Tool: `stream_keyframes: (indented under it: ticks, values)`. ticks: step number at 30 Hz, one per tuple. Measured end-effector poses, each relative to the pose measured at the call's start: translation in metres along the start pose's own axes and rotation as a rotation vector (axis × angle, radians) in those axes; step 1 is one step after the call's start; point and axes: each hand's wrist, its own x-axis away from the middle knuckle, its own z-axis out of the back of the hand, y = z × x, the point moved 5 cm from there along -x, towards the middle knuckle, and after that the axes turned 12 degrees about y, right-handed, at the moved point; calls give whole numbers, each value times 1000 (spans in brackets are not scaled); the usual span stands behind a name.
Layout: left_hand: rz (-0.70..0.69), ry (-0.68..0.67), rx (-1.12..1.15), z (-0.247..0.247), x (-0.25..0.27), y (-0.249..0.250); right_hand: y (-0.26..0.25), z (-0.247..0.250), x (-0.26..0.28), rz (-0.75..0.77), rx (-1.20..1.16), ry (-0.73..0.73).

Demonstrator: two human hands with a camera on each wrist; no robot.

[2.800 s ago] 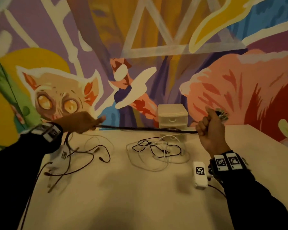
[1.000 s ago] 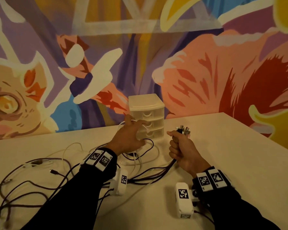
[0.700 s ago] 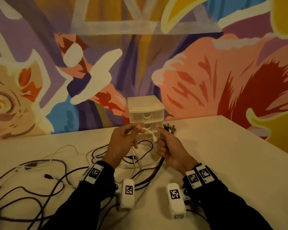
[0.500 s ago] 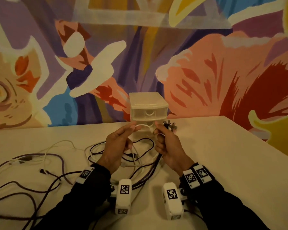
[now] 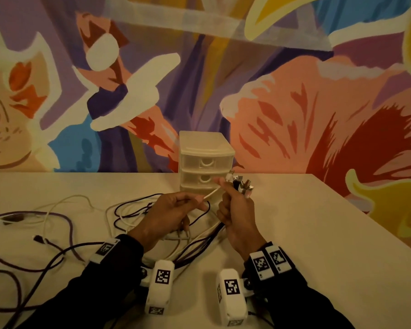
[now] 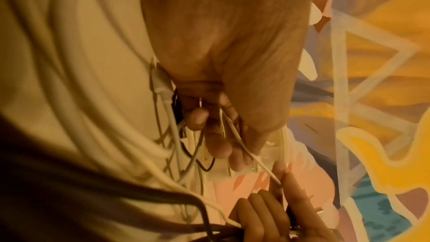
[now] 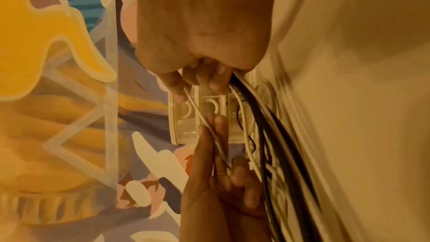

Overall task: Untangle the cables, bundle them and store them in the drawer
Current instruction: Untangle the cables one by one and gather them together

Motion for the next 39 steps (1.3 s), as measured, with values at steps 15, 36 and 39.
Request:
stream_keyframes:
  ticks: [15,36,39]
  values:
    - [-180,-32,-544,15,-19,26,-20,40,-31,-29,-249,255]
    - [-404,205,-698,31,-17,68,-42,5,15,280,556,-384]
    - [-402,212,-690,34,-19,67,-42,3,19,307,517,-511]
